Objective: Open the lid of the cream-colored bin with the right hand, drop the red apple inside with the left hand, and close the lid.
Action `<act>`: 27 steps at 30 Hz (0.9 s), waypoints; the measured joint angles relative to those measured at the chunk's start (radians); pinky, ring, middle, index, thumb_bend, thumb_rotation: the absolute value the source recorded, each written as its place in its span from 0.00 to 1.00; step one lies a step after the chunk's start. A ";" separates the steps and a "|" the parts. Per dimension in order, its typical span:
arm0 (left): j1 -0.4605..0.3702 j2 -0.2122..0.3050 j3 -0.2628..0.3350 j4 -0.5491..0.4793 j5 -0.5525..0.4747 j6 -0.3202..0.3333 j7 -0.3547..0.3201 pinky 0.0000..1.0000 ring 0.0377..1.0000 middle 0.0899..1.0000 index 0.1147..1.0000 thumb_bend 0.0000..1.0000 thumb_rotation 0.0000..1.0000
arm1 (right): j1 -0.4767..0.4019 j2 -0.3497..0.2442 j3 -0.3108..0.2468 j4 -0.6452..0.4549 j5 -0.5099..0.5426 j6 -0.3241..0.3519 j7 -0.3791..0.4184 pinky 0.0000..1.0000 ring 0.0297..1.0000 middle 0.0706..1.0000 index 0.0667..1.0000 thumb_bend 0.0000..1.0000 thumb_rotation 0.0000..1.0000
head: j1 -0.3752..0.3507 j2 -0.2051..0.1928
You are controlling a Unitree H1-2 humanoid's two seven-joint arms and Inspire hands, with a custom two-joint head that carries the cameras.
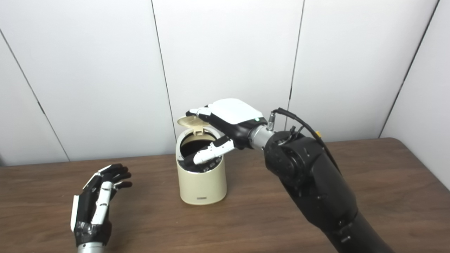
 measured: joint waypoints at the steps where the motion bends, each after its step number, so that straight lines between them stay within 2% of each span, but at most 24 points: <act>1: 0.000 0.000 0.000 0.000 0.000 0.000 0.000 0.59 0.65 0.64 0.61 0.31 0.53 | -0.003 0.001 -0.001 0.008 0.000 -0.007 -0.005 0.88 0.93 0.90 0.89 0.89 0.83 | 0.000 0.000; 6: 0.000 -0.005 -0.002 0.000 0.001 0.000 0.001 0.58 0.65 0.64 0.62 0.31 0.54 | -0.012 0.004 -0.005 0.018 0.001 -0.008 -0.014 0.92 0.95 0.91 0.91 0.90 0.87 | 0.000 0.000; 15: 0.000 -0.008 -0.003 0.000 0.006 0.000 0.009 0.57 0.64 0.63 0.61 0.31 0.53 | -0.011 0.007 -0.015 0.013 0.008 -0.009 -0.020 0.85 0.86 0.82 0.86 0.88 0.85 | 0.002 0.002; 17: 0.000 -0.008 -0.003 0.000 0.008 0.000 0.010 0.57 0.64 0.63 0.61 0.31 0.54 | -0.008 0.007 -0.016 0.004 0.010 -0.006 -0.020 0.87 0.86 0.82 0.86 0.88 0.84 | 0.002 0.003; 18: 0.000 -0.008 -0.003 0.000 0.010 0.000 0.010 0.58 0.64 0.63 0.61 0.31 0.54 | -0.003 0.007 -0.017 -0.005 0.012 0.001 -0.016 0.92 0.88 0.83 0.87 0.87 0.83 | 0.000 0.003; 22: 0.000 -0.008 -0.005 -0.001 0.014 0.000 0.010 0.57 0.64 0.63 0.61 0.30 0.54 | 0.029 0.008 -0.016 -0.028 0.030 0.030 0.005 0.94 0.90 0.84 0.87 0.88 0.84 | 0.002 0.008; 27: 0.000 -0.012 -0.006 -0.003 0.014 0.001 0.012 0.57 0.63 0.63 0.60 0.32 0.53 | 0.055 0.007 -0.016 -0.030 0.032 0.034 0.006 0.87 0.88 0.82 0.85 0.86 0.79 | 0.006 0.011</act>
